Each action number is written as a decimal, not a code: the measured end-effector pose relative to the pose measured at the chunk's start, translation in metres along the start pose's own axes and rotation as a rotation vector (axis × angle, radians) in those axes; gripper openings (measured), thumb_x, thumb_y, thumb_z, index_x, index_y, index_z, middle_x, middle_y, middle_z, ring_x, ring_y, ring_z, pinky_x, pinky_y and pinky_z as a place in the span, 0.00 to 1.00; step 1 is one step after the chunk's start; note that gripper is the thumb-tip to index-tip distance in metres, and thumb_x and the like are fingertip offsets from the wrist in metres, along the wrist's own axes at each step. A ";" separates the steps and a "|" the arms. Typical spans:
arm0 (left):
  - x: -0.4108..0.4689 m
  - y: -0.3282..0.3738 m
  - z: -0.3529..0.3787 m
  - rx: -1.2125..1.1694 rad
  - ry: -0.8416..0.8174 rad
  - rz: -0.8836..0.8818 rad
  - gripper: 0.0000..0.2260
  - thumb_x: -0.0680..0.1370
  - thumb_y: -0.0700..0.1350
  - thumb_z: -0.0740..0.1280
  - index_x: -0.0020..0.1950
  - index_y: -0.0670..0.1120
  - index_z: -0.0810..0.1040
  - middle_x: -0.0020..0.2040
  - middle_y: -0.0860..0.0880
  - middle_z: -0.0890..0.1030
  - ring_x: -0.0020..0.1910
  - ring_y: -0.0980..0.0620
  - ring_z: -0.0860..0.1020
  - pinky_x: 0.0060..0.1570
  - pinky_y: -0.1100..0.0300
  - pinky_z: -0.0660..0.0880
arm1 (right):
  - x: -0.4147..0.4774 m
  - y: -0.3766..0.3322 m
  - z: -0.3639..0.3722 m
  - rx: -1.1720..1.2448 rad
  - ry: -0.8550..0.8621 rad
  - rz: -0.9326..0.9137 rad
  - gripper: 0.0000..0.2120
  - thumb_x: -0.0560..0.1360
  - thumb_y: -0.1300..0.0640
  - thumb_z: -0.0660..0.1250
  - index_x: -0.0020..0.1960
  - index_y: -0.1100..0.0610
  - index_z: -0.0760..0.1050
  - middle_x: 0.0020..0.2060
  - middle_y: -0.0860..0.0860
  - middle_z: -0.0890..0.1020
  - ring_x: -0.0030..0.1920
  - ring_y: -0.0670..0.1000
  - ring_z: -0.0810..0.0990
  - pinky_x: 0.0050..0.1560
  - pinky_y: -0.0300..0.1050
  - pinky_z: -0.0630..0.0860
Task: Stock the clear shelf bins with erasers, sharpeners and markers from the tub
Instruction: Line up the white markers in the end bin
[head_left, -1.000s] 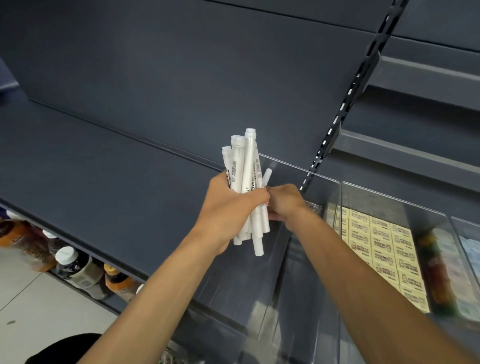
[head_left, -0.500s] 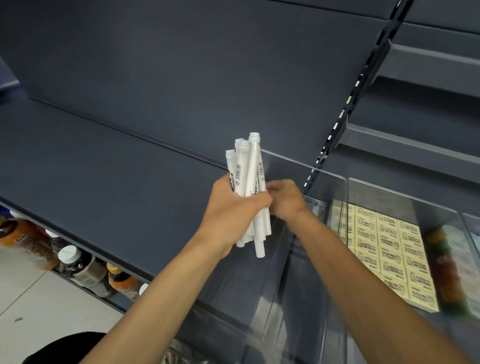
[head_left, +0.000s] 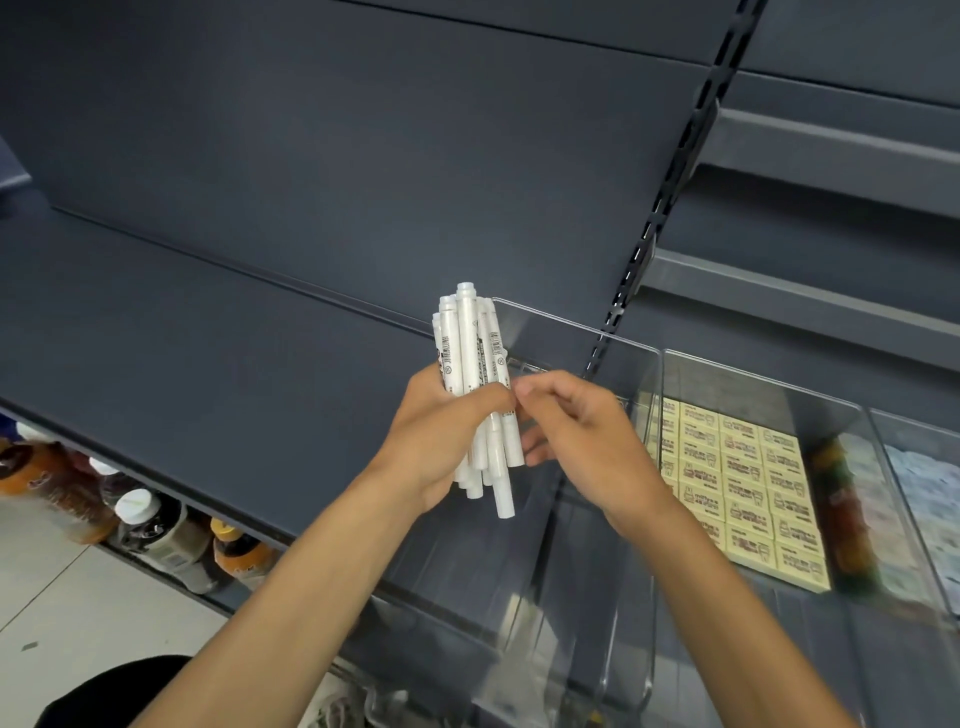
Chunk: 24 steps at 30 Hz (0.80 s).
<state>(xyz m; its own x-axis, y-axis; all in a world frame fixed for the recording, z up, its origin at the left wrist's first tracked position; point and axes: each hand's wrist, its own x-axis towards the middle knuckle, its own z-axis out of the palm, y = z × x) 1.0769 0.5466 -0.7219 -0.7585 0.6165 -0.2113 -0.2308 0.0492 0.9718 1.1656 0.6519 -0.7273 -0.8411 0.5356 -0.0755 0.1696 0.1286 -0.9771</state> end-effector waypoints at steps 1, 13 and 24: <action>0.000 -0.001 -0.001 0.005 -0.006 0.001 0.08 0.74 0.32 0.68 0.52 0.37 0.79 0.43 0.42 0.81 0.45 0.46 0.82 0.51 0.45 0.80 | -0.002 0.000 0.001 0.011 0.007 -0.004 0.08 0.81 0.56 0.62 0.52 0.56 0.80 0.42 0.54 0.84 0.34 0.47 0.81 0.36 0.39 0.78; 0.001 -0.004 -0.004 0.010 -0.018 0.020 0.09 0.74 0.31 0.68 0.53 0.38 0.81 0.44 0.37 0.83 0.43 0.44 0.83 0.46 0.47 0.82 | -0.006 -0.003 0.001 0.055 -0.023 -0.011 0.14 0.81 0.57 0.61 0.64 0.49 0.77 0.45 0.58 0.83 0.36 0.47 0.80 0.40 0.43 0.81; 0.009 -0.007 -0.004 -0.027 -0.053 0.022 0.09 0.75 0.30 0.67 0.54 0.37 0.80 0.48 0.40 0.85 0.49 0.44 0.84 0.48 0.54 0.82 | 0.008 -0.003 -0.004 -0.032 0.061 0.037 0.07 0.80 0.58 0.64 0.47 0.56 0.81 0.39 0.47 0.84 0.38 0.44 0.82 0.35 0.37 0.76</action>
<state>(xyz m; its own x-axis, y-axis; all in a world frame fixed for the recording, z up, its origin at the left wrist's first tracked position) 1.0693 0.5485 -0.7312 -0.7306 0.6576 -0.1836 -0.2314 0.0145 0.9728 1.1606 0.6591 -0.7243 -0.8013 0.5902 -0.0979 0.2170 0.1341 -0.9669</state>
